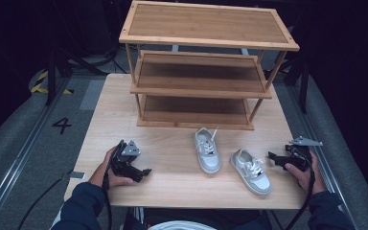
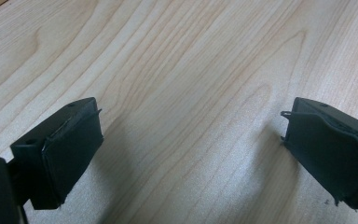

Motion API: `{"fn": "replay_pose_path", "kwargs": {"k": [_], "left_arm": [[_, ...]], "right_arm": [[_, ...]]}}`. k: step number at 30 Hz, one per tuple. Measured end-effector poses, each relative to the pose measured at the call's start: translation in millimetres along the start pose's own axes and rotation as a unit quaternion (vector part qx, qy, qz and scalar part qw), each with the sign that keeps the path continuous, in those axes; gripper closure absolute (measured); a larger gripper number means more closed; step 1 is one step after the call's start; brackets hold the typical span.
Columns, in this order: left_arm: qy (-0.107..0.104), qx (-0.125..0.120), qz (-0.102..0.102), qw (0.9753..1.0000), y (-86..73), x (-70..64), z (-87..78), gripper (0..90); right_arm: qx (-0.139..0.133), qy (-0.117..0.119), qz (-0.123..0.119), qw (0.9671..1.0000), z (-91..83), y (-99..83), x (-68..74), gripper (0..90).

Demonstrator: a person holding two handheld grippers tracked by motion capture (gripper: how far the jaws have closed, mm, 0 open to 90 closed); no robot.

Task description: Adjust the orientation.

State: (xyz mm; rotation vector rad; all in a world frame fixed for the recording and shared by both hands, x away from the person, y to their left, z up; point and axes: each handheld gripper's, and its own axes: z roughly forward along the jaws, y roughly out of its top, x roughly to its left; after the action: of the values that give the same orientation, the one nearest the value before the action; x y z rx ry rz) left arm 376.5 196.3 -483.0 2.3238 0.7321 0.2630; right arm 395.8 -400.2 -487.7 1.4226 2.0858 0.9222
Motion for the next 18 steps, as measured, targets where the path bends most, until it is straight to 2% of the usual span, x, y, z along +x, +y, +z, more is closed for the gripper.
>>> {"fn": "replay_pose_path", "kwargs": {"k": [2,6,7,9,10,11,13,14,16,18], "left_arm": [[-0.002,0.0,-0.004,1.0,1.5,-0.4,1.7,3.5],[-0.005,-0.001,0.002,1.0,7.9,-1.3,6.9,3.9],[-0.005,0.001,0.007,1.0,10.1,-0.9,7.8,4.8],[-0.008,0.003,0.012,0.9999,15.0,-1.3,8.9,16.3],[-0.008,-0.001,0.022,0.9997,18.1,-2.8,9.3,16.3],[-0.007,0.002,0.031,0.9995,21.4,-3.8,10.2,20.3],[-0.006,0.002,0.039,0.9992,29.6,-4.6,11.3,18.4],[-0.004,-0.002,0.044,0.999,34.7,-4.7,10.6,18.9],[-0.015,-0.024,0.046,0.9985,46.7,-5.0,8.7,22.4],[-0.016,-0.031,0.061,0.9975,56.4,-5.8,7.9,23.3]], "right_arm": [[0.0,0.0,0.0,1.0,0.0,0.0,0.1,14.7],[0.0,0.001,-0.001,1.0,-0.2,-0.2,0.0,14.8],[0.0,0.001,-0.001,1.0,-0.2,-0.2,-0.1,14.8],[0.0,0.002,-0.001,1.0,-0.2,-0.2,-0.1,14.8],[0.0,0.002,-0.002,1.0,-0.3,-0.3,-0.1,14.8],[0.0,0.002,-0.002,1.0,-0.6,-0.6,0.2,14.8],[0.0,0.004,-0.003,1.0,-1.5,-1.5,0.9,14.8],[0.0,0.005,-0.003,1.0,-2.0,-1.9,1.4,14.8],[0.0,0.007,-0.005,1.0,-3.5,-3.4,2.3,14.8],[0.0,0.008,-0.007,0.9999,-4.1,-4.0,2.7,14.8]]}}
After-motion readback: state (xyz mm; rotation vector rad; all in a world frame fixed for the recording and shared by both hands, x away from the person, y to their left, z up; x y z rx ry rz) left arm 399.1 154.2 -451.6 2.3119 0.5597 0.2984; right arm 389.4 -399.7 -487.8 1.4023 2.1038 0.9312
